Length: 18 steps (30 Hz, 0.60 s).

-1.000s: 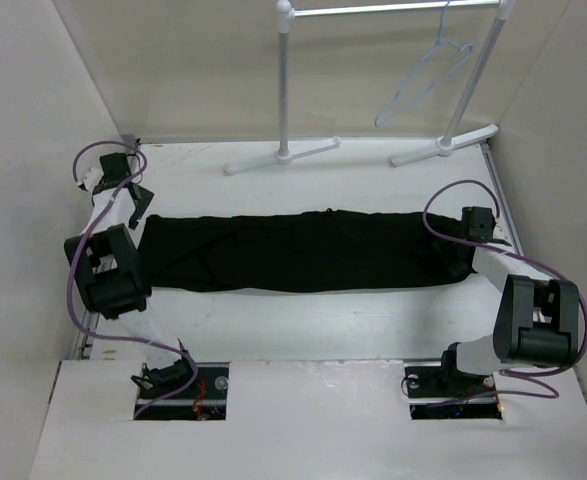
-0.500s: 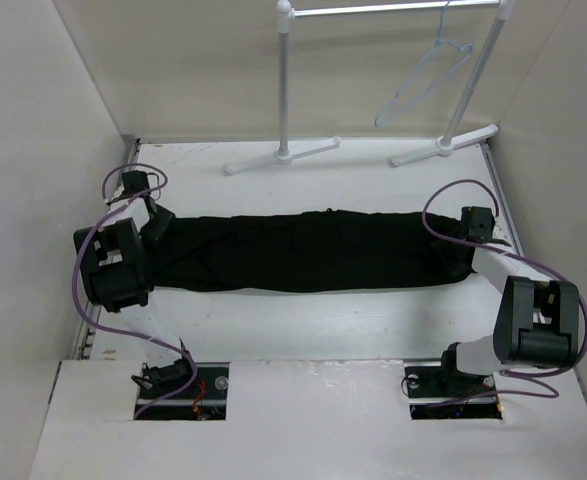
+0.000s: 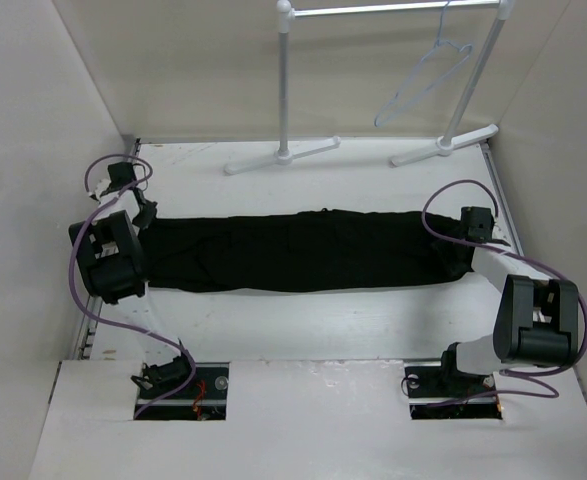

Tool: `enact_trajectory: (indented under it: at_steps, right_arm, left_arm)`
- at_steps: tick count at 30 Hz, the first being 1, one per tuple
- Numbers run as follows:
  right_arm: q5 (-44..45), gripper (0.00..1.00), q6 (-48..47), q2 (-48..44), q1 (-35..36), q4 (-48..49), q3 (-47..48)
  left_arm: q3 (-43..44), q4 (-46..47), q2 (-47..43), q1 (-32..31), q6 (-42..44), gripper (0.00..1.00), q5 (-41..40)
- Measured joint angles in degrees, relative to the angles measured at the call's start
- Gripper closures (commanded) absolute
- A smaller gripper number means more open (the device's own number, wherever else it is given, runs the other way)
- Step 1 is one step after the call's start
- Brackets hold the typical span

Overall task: Place the trousers on the hanger
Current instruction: Fold the trousers at the center of the board.

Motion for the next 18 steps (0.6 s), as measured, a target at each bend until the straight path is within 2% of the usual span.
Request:
enact_trajectory:
  at_steps: [3,6,8,12,18]
  right_arm:
    - [0.0,0.45,0.0,0.2,0.0,0.1,0.0]
    - [0.0,0.43,0.0,0.2,0.0,-0.2,0.1]
    - [0.0,0.4,-0.1,0.2,0.0,-0.6,0.5]
    - [0.0,0.31,-0.6,-0.2,0.3,-2.0,2.4]
    - [-1.1,0.22,-1.3,-7.1,0.7,-3.7,3.9]
  left_arm:
    - [2.4,0.4,1.2,1.0,-0.1,0.86,-1.3]
    - [2.8,1.2,1.4,1.4,-0.3,0.67,-2.1]
    - [2.9,1.3,1.4,1.5,-0.7,0.6,-2.3]
    - [1.3,1.2,-1.9,0.0,-2.2,0.56,-2.4]
    - [-8.9,0.7,-22.0,-9.9,-3.4,0.54,-4.2]
